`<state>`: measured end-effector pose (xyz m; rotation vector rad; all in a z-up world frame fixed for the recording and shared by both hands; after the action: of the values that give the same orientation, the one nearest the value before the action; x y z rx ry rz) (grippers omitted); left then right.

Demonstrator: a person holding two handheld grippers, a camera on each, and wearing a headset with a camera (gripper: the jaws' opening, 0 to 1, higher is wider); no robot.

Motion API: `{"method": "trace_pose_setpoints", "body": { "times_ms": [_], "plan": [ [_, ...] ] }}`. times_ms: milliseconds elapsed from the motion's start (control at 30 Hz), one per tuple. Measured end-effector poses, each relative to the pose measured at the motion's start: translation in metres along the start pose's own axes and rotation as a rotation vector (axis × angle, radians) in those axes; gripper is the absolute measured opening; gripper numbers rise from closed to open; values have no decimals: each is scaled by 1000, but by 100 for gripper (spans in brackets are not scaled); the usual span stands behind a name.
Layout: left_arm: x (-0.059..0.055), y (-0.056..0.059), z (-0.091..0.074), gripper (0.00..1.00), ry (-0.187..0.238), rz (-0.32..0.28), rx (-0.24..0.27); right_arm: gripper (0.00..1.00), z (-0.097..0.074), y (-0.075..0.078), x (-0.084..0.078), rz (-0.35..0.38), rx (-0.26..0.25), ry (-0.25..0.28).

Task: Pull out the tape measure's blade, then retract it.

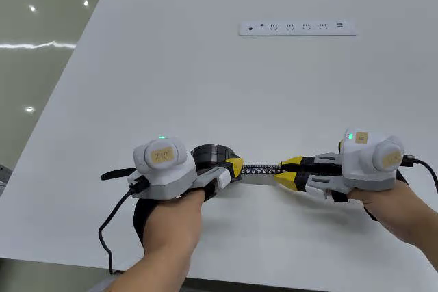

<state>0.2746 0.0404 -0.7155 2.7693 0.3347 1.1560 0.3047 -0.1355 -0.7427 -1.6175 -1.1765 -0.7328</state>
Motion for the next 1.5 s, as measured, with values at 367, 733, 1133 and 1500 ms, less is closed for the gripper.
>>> {"method": "trace_pose_setpoints", "body": {
  "times_ms": [367, 733, 1133, 1500],
  "plan": [
    [0, -1, -1, 57, 5, -13, -8, 9, 17, 1, 3, 9, 16, 11],
    [0, -2, -1, 57, 10, -15, -11, 9, 36, 1, 7, 9, 40, 6],
    [0, -1, -1, 58, 12, -9, -7, 9, 49, -1, 11, -6, 51, -12],
    [-1, -1, -1, 58, 13, 3, -5, 9, 52, -2, 9, -4, 48, -18]
  ]
}}
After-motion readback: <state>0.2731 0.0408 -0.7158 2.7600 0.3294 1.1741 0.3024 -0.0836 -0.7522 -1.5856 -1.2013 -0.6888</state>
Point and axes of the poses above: the centre of the closed fingertips' face, and the gripper's own axes: z roughly forward along the fingers, y roughly to its right, x roughly out of its top, the point moved 6 cm from there along -z, roughly backward along the fingers, and after that the axes turned 13 degrees about x, right-handed, at the moved point
